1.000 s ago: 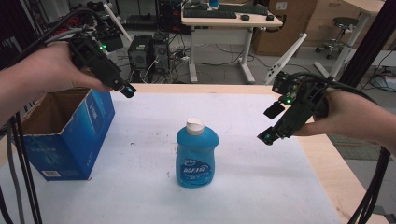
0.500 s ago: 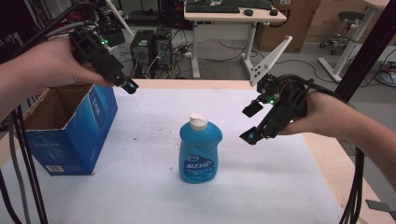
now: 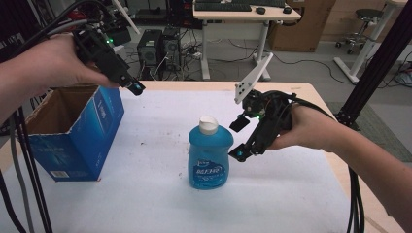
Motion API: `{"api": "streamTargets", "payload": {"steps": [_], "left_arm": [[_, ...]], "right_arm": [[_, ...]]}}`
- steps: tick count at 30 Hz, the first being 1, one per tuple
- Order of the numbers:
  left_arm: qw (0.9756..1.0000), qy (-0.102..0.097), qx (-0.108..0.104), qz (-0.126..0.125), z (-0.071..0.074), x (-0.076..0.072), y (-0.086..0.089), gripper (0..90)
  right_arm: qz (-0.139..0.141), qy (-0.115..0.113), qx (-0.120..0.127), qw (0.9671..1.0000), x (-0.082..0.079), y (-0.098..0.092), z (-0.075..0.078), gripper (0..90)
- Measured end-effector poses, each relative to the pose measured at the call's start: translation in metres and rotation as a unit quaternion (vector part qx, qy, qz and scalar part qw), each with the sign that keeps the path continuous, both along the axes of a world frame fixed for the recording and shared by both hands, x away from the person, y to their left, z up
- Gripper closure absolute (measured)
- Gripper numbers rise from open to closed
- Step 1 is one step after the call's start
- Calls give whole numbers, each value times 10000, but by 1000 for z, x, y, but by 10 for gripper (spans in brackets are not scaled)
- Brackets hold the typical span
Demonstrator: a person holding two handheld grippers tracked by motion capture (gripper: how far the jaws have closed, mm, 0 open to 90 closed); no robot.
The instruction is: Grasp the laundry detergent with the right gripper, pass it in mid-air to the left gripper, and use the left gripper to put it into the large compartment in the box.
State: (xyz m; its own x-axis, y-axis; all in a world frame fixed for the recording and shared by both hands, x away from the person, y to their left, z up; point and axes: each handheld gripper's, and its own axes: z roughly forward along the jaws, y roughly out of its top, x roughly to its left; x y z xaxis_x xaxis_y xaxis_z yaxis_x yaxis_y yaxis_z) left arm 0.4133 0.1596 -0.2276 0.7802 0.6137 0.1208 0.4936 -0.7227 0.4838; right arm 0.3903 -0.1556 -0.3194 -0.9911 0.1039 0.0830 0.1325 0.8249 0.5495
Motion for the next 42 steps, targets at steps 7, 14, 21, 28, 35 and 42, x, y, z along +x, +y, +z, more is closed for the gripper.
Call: {"api": "streamTargets", "payload": {"steps": [7, 14, 21, 28, 35, 42], "left_arm": [[10000, -3, 1, 0, 0, -1, 1, 190], [10000, -12, 13, -12, 0, -1, 0, 190], [10000, -11, 10, -15, 0, 0, -1, 190], [10000, -17, 14, -22, 0, -1, -1, 190], [10000, -17, 21, -17, 0, -1, 0, 190], [10000, -11, 46, -19, 1, -1, 0, 190]], "right_arm": [[176, 28, 71, 9998, 0, 13, -9, 170], [301, 56, 127, 9995, -2, 24, -18, 170], [403, 68, 126, 9991, -3, 31, -24, 171], [485, 134, 134, 9986, -1, 35, -29, 187], [523, 34, 177, 9985, -2, 34, -28, 266], [527, 12, 199, 9984, 0, 33, -29, 299]]}}
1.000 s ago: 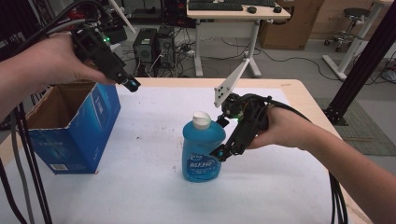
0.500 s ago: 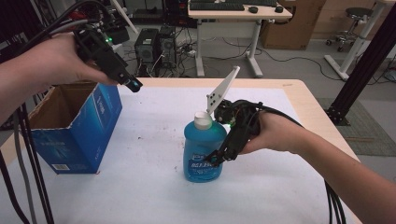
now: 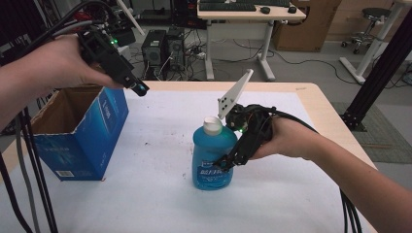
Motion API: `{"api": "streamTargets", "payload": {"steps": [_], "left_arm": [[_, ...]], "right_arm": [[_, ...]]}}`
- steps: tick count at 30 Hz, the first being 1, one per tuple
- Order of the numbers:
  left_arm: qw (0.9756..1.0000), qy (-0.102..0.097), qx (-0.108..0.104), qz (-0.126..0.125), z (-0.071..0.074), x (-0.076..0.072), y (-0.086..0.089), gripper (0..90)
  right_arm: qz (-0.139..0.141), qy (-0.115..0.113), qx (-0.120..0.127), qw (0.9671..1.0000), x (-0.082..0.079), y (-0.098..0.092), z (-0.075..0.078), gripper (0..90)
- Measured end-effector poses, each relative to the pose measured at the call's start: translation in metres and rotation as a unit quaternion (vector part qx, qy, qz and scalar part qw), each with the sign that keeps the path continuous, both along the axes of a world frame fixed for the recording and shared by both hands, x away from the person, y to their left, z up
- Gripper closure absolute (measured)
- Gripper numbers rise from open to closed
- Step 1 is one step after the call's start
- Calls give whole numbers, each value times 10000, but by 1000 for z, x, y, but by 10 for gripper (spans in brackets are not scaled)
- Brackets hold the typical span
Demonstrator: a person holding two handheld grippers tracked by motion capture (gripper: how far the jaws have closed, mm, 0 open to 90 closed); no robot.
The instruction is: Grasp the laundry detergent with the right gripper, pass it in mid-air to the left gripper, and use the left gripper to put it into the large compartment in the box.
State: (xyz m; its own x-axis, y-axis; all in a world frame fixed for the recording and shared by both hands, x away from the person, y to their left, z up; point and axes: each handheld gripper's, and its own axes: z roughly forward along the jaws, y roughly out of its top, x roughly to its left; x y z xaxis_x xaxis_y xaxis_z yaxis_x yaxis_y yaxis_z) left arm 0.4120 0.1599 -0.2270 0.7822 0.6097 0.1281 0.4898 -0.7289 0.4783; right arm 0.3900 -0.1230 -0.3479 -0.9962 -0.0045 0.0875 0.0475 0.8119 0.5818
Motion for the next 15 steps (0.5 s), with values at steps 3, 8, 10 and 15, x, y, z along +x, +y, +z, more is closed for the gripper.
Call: {"api": "streamTargets", "payload": {"steps": [3, 8, 10, 15], "left_arm": [[10000, -4, -13, 11, 0, 0, 0, 190], [10000, 1, -25, 18, -1, 0, 1, 190], [10000, -1, -19, 14, 0, 0, 1, 190], [10000, -4, -17, 16, -1, 0, 2, 190]], "right_arm": [[21, 2, -12, 10000, 0, 0, 0, 326], [64, -23, 0, 10000, -1, 0, -2, 342], [79, 3, -6, 10000, 0, 0, -2, 345], [78, 18, -20, 10000, 0, 1, -3, 362]]}}
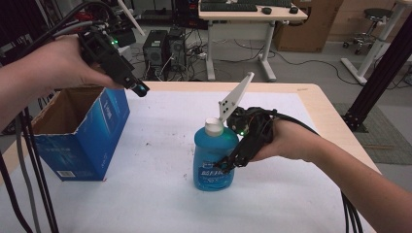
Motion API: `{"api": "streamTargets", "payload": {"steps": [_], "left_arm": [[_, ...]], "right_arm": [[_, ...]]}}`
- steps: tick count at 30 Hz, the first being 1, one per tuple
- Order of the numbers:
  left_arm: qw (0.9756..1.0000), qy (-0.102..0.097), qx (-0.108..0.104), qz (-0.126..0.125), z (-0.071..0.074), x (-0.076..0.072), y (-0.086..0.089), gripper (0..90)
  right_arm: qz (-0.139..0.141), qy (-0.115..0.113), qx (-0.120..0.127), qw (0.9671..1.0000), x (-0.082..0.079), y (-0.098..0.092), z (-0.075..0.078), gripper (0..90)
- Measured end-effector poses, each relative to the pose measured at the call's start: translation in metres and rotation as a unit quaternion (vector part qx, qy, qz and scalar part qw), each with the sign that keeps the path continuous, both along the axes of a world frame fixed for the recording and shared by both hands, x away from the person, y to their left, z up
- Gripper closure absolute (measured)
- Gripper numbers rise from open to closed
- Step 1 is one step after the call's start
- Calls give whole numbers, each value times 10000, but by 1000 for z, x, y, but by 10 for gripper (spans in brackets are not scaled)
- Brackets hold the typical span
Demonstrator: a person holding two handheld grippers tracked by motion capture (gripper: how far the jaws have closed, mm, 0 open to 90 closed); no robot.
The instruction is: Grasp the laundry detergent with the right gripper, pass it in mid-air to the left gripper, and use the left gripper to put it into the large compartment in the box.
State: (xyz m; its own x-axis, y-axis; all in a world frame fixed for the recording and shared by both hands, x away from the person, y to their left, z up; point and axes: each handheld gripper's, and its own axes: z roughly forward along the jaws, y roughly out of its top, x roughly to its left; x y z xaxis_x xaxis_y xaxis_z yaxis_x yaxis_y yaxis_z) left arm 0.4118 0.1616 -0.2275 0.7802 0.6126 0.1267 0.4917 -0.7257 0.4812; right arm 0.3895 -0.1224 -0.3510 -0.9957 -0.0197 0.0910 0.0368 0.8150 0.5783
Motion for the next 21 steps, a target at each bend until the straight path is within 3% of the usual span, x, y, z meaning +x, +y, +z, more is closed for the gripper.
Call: {"api": "streamTargets", "payload": {"steps": [10, 21], "left_arm": [[10000, 8, -3, -9, 0, 0, 0, 190], [9999, 14, -2, -154, 3, -3, -2, 190]], "right_arm": [[40, -2, -4, 10000, 0, 0, -2, 407], [11, -124, 162, 9998, -2, -2, -3, 442]]}}
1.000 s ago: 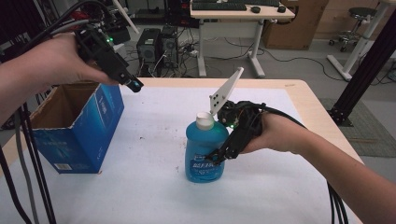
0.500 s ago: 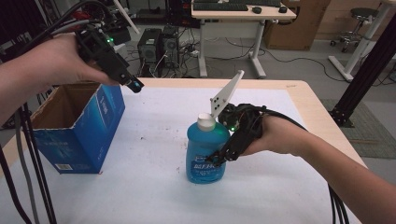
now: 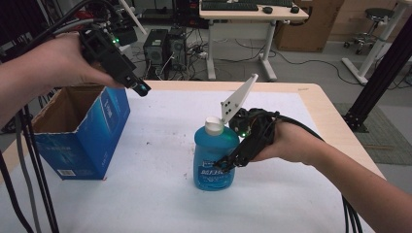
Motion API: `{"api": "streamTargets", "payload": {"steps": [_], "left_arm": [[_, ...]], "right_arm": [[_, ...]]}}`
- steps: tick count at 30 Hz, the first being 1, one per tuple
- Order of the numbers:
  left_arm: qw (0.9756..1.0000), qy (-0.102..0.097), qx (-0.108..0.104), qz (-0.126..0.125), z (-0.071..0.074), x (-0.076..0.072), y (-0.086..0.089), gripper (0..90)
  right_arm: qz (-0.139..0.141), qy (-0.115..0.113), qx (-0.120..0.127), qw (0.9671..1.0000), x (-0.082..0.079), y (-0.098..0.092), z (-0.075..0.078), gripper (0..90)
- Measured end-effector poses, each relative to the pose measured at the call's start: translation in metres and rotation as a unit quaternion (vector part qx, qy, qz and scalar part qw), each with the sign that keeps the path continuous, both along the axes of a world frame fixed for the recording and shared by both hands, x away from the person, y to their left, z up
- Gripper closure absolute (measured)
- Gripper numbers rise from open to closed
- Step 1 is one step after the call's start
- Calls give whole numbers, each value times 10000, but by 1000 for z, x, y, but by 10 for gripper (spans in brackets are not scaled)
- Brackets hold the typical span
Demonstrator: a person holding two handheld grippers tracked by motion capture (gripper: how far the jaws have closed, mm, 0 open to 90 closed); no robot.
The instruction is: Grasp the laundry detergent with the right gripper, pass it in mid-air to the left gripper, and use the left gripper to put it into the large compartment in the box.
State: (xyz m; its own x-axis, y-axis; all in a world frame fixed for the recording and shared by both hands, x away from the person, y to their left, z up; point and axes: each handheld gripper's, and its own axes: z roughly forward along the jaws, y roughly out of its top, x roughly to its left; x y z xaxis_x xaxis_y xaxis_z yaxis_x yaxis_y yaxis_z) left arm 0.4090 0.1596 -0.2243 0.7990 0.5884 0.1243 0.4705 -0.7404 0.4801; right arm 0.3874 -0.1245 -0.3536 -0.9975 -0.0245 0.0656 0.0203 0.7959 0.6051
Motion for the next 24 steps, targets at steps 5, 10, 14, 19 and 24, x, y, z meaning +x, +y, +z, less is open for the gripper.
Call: {"api": "streamTargets", "payload": {"steps": [5, 10, 14, 19, 24], "left_arm": [[9994, -20, -67, -334, 8, -6, -5, 190], [9959, 38, -81, -895, 19, -14, -19, 190], [9897, 86, 85, -1429, 29, -21, -34, 190], [9817, 165, 245, -1883, 37, -28, -52, 190], [9722, 312, 360, -2292, 39, -30, -67, 190]], "right_arm": [[-164, 192, 182, 9995, 6, 0, 8, 448], [-294, 149, 262, 9991, 12, 2, 29, 450], [-262, 199, 237, 9992, 16, 8, 45, 450], [-145, 64, 148, 9998, 18, 20, 64, 450], [-76, 49, 76, 9999, 17, 35, 80, 451]]}}
